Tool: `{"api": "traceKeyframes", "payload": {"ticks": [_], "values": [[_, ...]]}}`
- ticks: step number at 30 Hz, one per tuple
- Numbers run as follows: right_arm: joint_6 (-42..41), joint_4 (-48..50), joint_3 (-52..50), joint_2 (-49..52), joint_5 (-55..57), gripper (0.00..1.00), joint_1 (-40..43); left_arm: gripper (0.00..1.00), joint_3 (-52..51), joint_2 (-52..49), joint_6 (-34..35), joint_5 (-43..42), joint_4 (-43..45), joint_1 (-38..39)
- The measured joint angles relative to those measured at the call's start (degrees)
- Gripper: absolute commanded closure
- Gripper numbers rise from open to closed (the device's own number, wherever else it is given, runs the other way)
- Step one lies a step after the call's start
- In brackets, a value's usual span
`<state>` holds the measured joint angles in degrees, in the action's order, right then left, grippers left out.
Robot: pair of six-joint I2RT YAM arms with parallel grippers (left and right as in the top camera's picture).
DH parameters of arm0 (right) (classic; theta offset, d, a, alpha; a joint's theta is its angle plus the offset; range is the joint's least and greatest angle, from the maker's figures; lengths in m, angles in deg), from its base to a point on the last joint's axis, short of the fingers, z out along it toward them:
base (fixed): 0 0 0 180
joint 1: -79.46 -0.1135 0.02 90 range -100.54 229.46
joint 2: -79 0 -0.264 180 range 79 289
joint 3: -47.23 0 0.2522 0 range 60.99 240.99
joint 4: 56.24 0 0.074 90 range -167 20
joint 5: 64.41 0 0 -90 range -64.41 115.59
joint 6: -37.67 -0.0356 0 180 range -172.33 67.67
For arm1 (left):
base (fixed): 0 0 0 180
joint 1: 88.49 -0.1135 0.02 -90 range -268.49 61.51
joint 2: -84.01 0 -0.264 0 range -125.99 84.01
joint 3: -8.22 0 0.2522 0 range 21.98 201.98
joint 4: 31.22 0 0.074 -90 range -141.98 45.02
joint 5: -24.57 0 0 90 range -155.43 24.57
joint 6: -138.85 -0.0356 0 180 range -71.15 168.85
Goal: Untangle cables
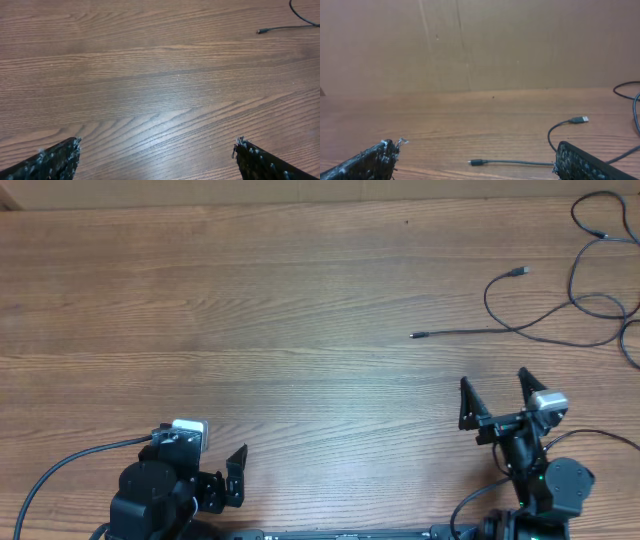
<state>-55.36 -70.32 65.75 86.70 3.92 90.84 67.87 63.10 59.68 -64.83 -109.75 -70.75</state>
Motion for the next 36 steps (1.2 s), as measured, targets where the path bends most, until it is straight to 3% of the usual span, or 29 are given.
{"api": "traceKeyframes", "payload": {"ticks": [4, 36], "values": [[0.00, -0.66, -3.72, -0.11, -0.31, 0.00, 0.00, 0.00, 0.00, 0.00, -0.02, 0.00, 0.00, 0.00], [0.04, -2.95, -3.72, -1.25, -0.50, 0.00, -4.28, 0.00, -0.07, 0.00, 0.00, 0.04, 1.36, 0.00]]}}
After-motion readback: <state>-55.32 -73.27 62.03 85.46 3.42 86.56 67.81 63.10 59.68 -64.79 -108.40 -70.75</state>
